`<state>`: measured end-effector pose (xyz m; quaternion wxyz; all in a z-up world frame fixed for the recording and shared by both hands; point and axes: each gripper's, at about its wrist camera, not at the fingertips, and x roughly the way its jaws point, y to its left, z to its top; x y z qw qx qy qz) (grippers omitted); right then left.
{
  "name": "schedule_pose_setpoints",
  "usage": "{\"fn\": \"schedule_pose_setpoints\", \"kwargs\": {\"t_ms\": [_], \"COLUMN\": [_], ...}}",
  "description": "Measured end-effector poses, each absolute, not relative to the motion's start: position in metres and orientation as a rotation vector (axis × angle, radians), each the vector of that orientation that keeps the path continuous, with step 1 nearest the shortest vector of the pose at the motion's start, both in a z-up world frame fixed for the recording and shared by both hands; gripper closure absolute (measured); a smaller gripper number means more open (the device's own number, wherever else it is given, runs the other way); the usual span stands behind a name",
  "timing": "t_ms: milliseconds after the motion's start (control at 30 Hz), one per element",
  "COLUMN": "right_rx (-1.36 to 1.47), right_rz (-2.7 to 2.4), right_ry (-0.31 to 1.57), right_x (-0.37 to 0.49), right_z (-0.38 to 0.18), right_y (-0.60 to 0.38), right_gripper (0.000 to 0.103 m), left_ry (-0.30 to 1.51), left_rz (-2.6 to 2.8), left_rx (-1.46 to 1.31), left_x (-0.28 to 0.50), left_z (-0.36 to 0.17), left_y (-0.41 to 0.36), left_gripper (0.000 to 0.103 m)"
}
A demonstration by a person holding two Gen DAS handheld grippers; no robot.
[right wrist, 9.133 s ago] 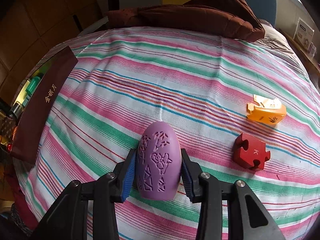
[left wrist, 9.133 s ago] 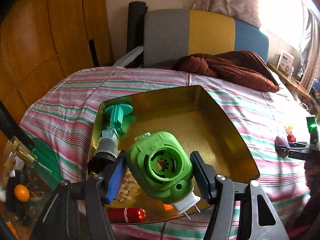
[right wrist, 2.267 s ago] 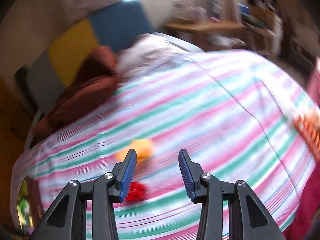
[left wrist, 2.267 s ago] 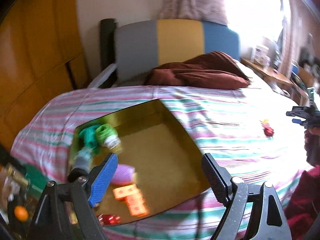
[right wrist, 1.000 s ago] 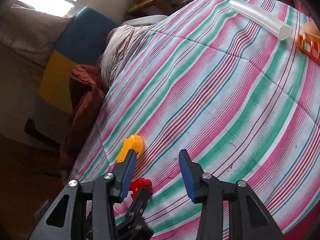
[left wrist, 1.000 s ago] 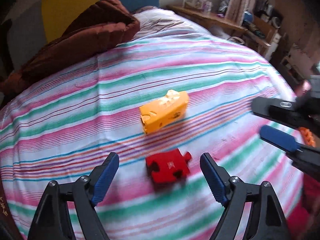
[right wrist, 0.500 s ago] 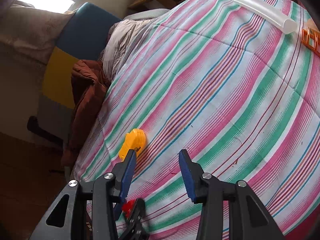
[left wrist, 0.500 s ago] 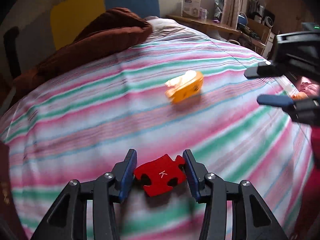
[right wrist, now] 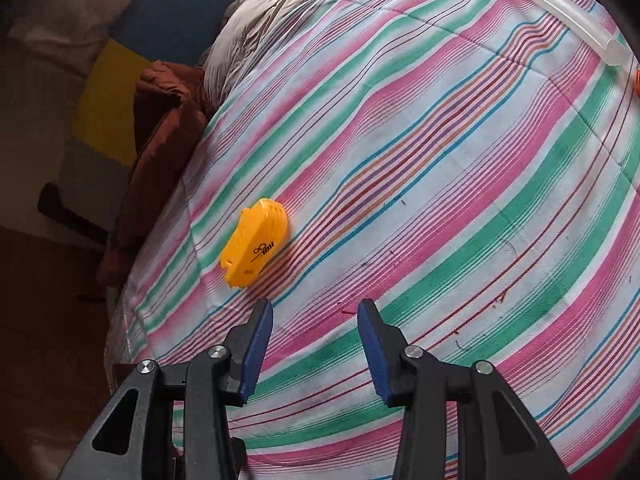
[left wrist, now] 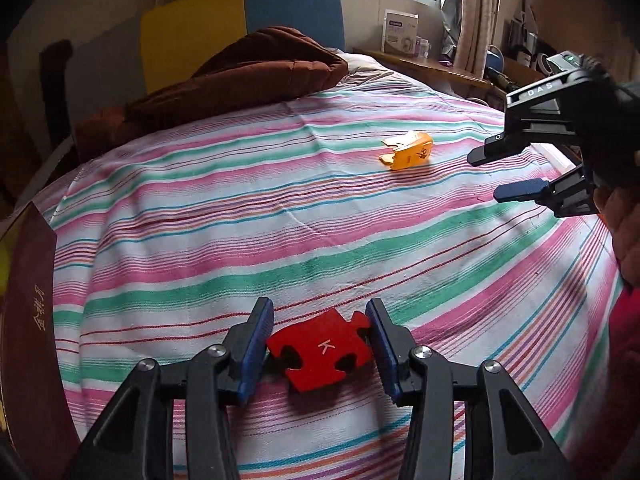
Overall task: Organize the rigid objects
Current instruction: 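Close the left tool on the red K puzzle piece and lift it, then grasp the yellow block with the right tool while the left tool holds the puzzle piece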
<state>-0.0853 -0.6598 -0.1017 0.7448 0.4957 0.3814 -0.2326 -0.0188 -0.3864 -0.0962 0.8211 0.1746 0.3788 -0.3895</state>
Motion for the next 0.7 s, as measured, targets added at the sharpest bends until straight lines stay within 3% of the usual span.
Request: {"fn": "schedule_pose_setpoints", "kwargs": {"t_ms": [333, 600, 667, 700], "right_rx": [1.01, 0.978, 0.884, 0.852], "right_rz": [-0.488, -0.58, -0.564, -0.533], "right_ry": [0.823, 0.886, 0.898, 0.92], "right_x": [-0.048, 0.007, 0.022, 0.031], "right_z": [-0.077, -0.101, -0.097, -0.096], "right_y": [-0.653, -0.669, -0.664, -0.66], "right_gripper": [0.059, 0.055, 0.059, 0.066], "left_ry": [0.798, 0.804, 0.805, 0.805], "left_rz": [-0.841, -0.849, -0.851, -0.852], "left_rx": [0.354, 0.339, 0.335, 0.334], "left_x": [-0.019, -0.018, -0.018, -0.018], "left_z": [-0.096, -0.096, -0.095, -0.095], "left_y": [-0.383, -0.382, -0.382, -0.382], "left_gripper": [0.054, 0.054, 0.054, 0.054]}}
